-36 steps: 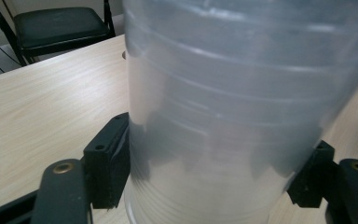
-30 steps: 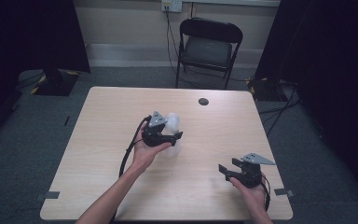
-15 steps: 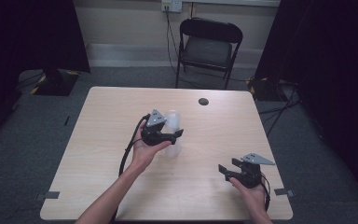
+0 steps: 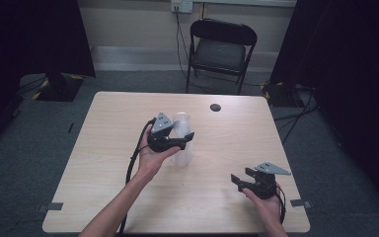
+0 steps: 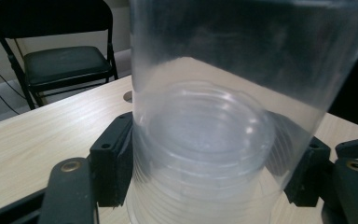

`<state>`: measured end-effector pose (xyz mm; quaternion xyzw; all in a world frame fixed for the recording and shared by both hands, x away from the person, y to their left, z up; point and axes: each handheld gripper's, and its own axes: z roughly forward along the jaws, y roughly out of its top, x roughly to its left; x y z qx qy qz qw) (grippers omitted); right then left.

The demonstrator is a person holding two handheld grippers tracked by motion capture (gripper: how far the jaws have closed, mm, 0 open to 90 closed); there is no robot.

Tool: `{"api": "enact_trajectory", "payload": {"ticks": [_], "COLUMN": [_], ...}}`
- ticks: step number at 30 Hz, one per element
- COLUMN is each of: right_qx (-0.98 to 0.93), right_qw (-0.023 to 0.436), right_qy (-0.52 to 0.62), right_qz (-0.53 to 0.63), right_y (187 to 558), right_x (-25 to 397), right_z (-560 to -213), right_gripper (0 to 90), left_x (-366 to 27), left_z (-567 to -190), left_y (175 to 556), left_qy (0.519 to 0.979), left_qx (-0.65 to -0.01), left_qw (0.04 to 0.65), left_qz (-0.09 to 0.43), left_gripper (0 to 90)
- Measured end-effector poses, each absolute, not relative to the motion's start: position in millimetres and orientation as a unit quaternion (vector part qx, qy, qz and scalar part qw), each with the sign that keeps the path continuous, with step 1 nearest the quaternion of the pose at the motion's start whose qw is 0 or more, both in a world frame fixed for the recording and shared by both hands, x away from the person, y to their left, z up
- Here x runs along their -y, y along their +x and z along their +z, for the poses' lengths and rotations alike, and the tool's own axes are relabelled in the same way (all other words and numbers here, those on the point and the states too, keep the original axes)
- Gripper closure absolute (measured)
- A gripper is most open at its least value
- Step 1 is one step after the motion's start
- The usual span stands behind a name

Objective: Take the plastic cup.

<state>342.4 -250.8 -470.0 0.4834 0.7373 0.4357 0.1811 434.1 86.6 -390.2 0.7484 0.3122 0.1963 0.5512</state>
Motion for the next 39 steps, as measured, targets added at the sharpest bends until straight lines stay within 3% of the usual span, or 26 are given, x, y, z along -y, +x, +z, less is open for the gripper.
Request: {"api": "enact_trajectory", "payload": {"ticks": [39], "right_qx": [-0.742], "right_qw": [0.186], "right_qy": [0.476], "right_qz": [0.434], "right_y": [340.8], "right_x": [248.5], "right_z": [-469.7], "right_gripper": [31.3], "left_x": [-106.3], "left_z": [-354.8], "left_y": [426.8], "left_qy": [0.707], "left_qx": [-0.295], "left_qw": [0.608], "left_qz": [0.208], "left_gripper": [32.2]}}
